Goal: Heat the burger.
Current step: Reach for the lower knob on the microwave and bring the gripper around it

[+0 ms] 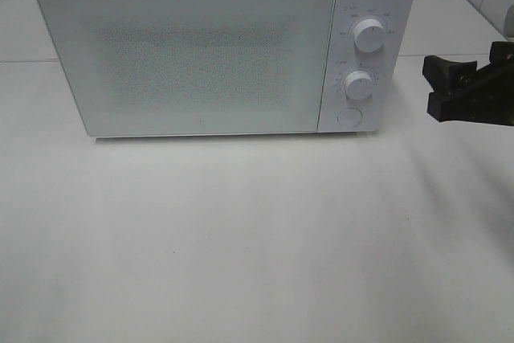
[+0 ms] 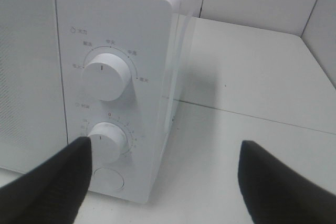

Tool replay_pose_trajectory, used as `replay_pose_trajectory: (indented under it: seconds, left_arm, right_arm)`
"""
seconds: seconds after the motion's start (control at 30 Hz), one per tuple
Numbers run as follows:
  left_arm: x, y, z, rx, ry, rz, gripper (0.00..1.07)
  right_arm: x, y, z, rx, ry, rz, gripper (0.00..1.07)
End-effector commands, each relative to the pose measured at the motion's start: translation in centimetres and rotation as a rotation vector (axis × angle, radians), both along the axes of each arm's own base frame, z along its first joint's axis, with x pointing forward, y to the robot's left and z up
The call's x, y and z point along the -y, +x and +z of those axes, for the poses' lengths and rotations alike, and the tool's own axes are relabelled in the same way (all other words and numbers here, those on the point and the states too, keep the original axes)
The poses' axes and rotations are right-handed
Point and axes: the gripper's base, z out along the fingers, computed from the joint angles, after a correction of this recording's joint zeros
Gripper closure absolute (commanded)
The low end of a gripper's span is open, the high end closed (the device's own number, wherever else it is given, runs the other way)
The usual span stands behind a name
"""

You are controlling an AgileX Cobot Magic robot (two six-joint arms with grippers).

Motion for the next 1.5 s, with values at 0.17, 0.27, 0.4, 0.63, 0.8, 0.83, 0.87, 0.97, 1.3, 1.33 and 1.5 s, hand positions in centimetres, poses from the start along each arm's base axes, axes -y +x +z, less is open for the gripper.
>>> replay_pose_trajectory:
  seconds: [0.17, 0.27, 0.4, 0.63, 0.8, 0.83, 0.87, 0.97, 1.3, 1.33, 1.5]
  left_arm:
    - [0.1, -0.1, -0.1, 0.011, -0.006, 0.000, 0.09]
    - [0.1, -0.1, -0.1, 0.011, -0.006, 0.000, 0.09]
    - [0.1, -0.1, -0.1, 0.011, -0.006, 0.000, 0.09]
    - [0.1, -0.1, -0.1, 0.011, -0.006, 0.000, 0.09]
    - [0.1, -0.1, -0.1, 0.011, -0.006, 0.000, 0.09]
    - [0.1, -0.1, -0.1, 0.011, -0.006, 0.000, 0.09]
    - [0.1, -0.1, -0.1, 0.011, -0.006, 0.000, 0.09]
    - [0.0, -0.1, -0.1, 0.011, -0.005, 0.000, 0.09]
    - [0.0, -0.1, -0.1, 0.011, -0.005, 0.000, 0.09]
    - [0.0, -0.1, -0.1, 0.011, -0.005, 0.000, 0.09]
    - [0.0, -0.1, -0.1, 0.011, -0.004, 0.000, 0.09]
  right_arm:
    - [-0.3, 0.8, -1.1, 0.025, 0.013, -0.023, 0.31]
    - [-1.4, 0.9, -2.1, 0.007, -0.012, -0.054, 0.31]
    - [-2.2, 0.8, -2.5, 0.019, -0.032, -0.074, 0.31]
    - [-3.9, 0.8, -3.8, 0.016, -0.046, -0.027, 0.25]
    - [-3.9, 1.3, -5.0, 0.031, 0.027, -0.067, 0.25]
    - [-3.9, 1.3, -5.0, 0.031, 0.027, -0.067, 0.25]
    - [-3.7, 1.5, -5.6, 0.018, 0.033, -0.096, 0.25]
    - [-4.0, 1.6, -6.1, 0.009, 0.041, -0.139, 0.26]
    - [-6.6, 2.3, -6.6, 0.034, 0.060, -0.130, 0.27]
    - [-6.9, 2.8, -6.7, 0.040, 0.066, -0.132, 0.27]
    - [-7.5, 3.8, -6.7, 0.049, 0.079, -0.130, 0.28]
